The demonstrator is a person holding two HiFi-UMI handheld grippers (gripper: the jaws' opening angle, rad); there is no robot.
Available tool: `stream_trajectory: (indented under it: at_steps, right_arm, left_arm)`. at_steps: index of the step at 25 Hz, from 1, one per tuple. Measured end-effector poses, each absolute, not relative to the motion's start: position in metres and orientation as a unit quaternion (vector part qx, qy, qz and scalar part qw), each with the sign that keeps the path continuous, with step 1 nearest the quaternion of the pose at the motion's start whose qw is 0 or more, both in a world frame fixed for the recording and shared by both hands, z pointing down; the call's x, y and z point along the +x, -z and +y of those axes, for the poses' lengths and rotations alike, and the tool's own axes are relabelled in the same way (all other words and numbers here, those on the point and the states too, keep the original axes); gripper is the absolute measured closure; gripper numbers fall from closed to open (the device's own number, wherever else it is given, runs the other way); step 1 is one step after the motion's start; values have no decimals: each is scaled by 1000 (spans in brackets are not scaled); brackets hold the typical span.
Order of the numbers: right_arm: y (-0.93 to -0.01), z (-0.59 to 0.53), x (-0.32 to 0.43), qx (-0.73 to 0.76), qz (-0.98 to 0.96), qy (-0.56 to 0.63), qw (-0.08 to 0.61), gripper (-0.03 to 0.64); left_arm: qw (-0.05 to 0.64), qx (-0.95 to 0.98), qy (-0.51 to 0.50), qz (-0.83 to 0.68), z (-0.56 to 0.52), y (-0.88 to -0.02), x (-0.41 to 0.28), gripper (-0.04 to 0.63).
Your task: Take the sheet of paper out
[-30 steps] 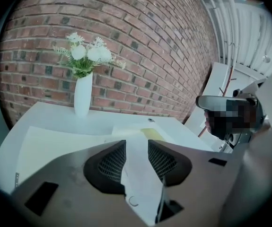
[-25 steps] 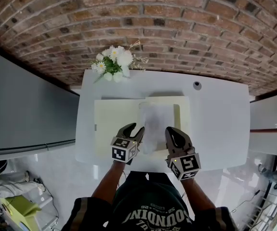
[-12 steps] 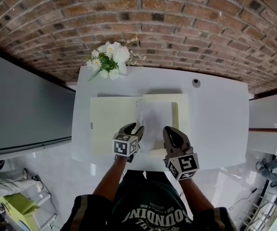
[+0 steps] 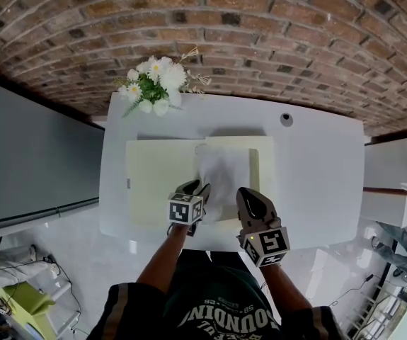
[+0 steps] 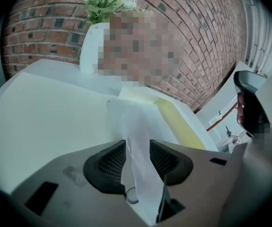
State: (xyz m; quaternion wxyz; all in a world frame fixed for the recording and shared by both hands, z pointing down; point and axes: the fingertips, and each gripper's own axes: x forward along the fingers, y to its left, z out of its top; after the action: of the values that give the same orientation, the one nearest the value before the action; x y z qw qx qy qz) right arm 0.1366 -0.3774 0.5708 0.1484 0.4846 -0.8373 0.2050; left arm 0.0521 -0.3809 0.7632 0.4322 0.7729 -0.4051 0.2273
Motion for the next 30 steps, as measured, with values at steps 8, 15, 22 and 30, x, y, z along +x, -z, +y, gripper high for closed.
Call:
stream_trajectory:
  at_steps: [8,15,22,30]
  right_arm:
    - [-577,-376,143,488,-832,-213,157,546]
    - [-578,-376,146,491,-829,-215,158,546]
    - [-578,-374,146,492,-828,-215,159,546]
    - [-577,-375,151,497,-825,-215,159,546]
  left_arm:
    - [447,757,-246,-408,-382,-785,54,446]
    - [449,757,-249,-404,-380,-785,55,451]
    - [458,747,-262,-405,-375,-791,55,523]
    - [482,735,-247,-408,-378,-793,50,566]
